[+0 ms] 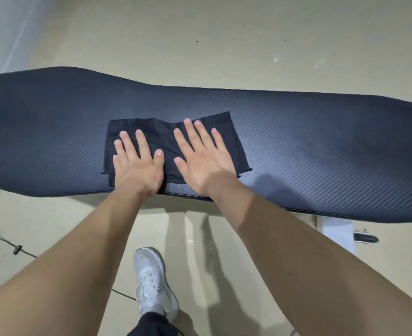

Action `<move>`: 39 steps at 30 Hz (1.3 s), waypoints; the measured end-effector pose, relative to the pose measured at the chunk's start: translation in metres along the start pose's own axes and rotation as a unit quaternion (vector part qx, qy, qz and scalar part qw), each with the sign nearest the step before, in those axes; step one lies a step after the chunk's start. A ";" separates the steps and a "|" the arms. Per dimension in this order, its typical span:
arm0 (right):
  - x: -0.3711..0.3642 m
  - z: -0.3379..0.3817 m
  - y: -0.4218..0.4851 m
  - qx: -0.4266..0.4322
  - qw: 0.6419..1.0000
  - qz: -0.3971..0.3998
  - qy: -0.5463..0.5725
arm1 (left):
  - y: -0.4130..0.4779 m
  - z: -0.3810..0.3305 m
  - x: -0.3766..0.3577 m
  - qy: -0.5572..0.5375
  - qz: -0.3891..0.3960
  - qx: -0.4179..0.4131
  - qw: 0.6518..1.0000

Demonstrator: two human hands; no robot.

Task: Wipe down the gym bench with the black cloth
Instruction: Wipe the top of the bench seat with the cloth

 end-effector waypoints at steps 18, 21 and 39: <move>0.036 -0.294 -0.148 -0.184 0.982 -0.048 -0.011 | -0.077 -0.329 -0.047 0.026 -0.002 -0.236 0.971; 0.040 -0.306 -0.134 -0.197 0.979 -0.052 -0.007 | -0.062 -0.333 -0.044 0.043 -0.010 -0.264 0.963; 0.042 -0.344 -0.128 -0.222 0.972 -0.077 0.009 | -0.054 -0.362 -0.046 0.071 -0.010 -0.259 0.963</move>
Point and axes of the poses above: each hand's wrist, its own y-axis towards the middle knuckle, its own x-axis out of the back of the hand, z = x × y, the point moved 1 cm from there along y, towards the middle knuckle, and after that the axes turned 5 degrees about -z, right-handed, at the moved point
